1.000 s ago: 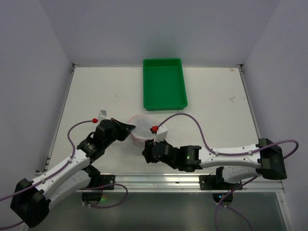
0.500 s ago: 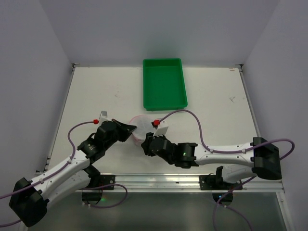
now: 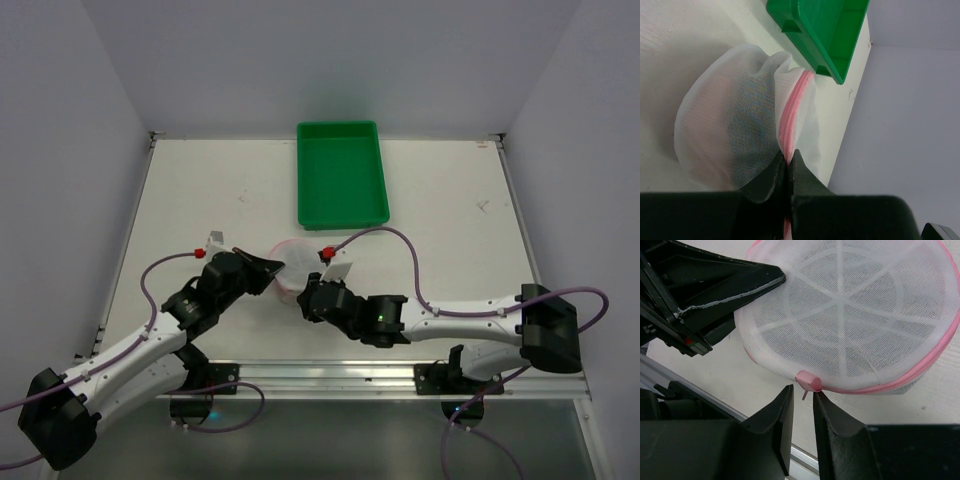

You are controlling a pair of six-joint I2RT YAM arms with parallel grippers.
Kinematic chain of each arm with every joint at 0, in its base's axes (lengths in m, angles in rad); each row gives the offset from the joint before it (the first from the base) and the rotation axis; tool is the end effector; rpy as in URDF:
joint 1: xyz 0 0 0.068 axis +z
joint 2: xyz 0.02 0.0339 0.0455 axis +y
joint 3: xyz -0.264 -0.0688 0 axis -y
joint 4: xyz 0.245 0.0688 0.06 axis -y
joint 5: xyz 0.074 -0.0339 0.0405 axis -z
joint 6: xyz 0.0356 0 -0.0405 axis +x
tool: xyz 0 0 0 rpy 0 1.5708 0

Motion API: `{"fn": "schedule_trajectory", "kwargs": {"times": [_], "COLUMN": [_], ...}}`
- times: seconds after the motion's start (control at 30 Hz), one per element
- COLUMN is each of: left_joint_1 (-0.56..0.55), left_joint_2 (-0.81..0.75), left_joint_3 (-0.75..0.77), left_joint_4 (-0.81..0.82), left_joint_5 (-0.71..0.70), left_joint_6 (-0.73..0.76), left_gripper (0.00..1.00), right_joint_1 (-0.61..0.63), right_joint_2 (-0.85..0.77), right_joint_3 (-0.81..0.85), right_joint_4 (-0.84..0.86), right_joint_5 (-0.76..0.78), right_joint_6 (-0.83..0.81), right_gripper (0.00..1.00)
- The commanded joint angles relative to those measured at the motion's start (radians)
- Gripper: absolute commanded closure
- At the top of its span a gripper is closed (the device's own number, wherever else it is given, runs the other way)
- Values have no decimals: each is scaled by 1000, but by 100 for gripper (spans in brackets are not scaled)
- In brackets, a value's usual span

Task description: Unzip the laundry bag and remove the bra

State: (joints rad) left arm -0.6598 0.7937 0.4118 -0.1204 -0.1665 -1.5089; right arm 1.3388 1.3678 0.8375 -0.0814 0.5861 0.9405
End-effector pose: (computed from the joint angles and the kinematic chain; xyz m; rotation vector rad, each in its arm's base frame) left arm 0.1460 -0.1058 0.2136 -1.0399 2.0278 -1.1016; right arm 0.0866 0.2810 0.2404 -0.0938 2.1555 0.7382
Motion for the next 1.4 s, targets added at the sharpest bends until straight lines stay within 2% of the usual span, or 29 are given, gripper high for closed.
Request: {"fn": "schedule_trajectory", "kwargs": {"times": [0.0,0.23,0.4,0.43,0.57,0.7,0.83,1.07,1.23,1.3,1.37], "left_joint_1": [-12,-14,-14,-14,-14,-11,11,71,126,132,134], "left_joint_2": [-14,-19,-31,-31,-43,-67,-77,-18,119,211,293], "left_joint_3": [5,1,-4,-4,5,28,36,44,151,227,272], "left_joint_4": [57,57,56,56,36,-11,-30,65,102,145,146], "left_joint_5": [-50,-53,-59,-59,-71,-119,-108,36,221,292,330], "left_joint_6": [-24,-20,-20,-19,5,73,168,441,646,714,734], "left_gripper": [100,100,100,100,100,100,100,100,100,100,89], "right_joint_1": [-7,-18,-29,-29,-29,-47,-96,-190,-191,-191,-190], "right_joint_2": [7,5,-6,-7,-25,-122,-219,-369,-334,-316,-296], "right_joint_3": [28,22,6,8,-5,-86,-146,-230,-115,-101,-94], "right_joint_4": [29,29,29,31,29,23,-15,-64,-181,-161,-114], "right_joint_5": [64,52,40,37,32,0,-54,-201,-250,-313,-392], "right_joint_6": [26,21,32,27,3,-43,-120,-227,-318,-334,-315], "right_gripper": [76,91,93,99,100,100,100,100,100,100,100]}}
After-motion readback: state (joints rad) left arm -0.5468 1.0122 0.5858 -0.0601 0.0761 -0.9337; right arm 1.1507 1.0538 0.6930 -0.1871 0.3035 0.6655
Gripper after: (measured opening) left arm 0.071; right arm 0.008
